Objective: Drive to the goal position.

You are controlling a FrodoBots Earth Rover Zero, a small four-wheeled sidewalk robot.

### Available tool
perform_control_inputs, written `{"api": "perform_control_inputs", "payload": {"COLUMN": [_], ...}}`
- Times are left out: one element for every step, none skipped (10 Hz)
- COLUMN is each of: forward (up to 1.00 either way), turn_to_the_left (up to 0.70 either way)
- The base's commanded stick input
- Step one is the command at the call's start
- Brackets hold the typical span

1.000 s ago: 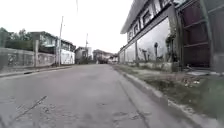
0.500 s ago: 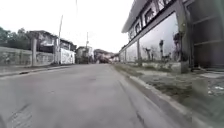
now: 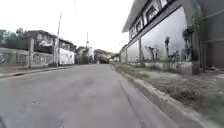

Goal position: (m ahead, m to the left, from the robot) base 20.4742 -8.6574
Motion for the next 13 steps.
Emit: {"api": "perform_control_inputs", "payload": {"forward": [1.00, 1.00, 1.00, 1.00, 1.00, 1.00, 1.00, 1.00, 1.00, 1.00, 1.00, 1.00, 1.00], "turn_to_the_left": [0.00, 0.00, 0.00, 0.02, 0.03, 0.02, 0.11, 0.03, 0.00, 0.00, 0.00, 0.03, 0.00]}}
